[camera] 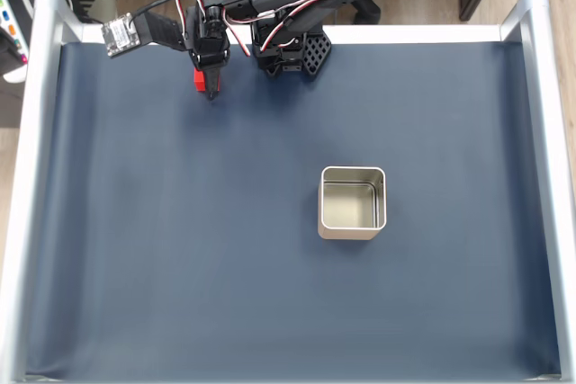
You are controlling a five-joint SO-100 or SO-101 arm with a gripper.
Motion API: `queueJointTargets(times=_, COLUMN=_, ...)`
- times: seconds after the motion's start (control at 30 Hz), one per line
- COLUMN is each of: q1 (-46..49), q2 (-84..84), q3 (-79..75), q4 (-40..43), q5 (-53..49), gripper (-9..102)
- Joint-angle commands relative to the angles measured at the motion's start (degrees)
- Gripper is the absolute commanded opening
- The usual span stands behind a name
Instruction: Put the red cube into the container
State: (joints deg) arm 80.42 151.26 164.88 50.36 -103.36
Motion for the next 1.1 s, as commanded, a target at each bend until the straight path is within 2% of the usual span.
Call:
queueJointTargets(times=0.0, q1=0.70, q2=0.62, q3=-0.09, q4=-0.88, q5=-0.88, gripper=28)
queueJointTargets(times=0.57, q1=0.62, q2=0.26, q3=0.35, q4=-2.20, q5=-2.29, gripper=5)
queueJointTargets(times=0.87, q1=0.00, q2=0.53, q3=-0.18, q4=-2.11, q5=-2.29, gripper=0)
queueJointTargets(times=1.07, q1=-8.17, q2=0.09, q3=-5.98, q4=-0.88, q5=3.87, gripper=0)
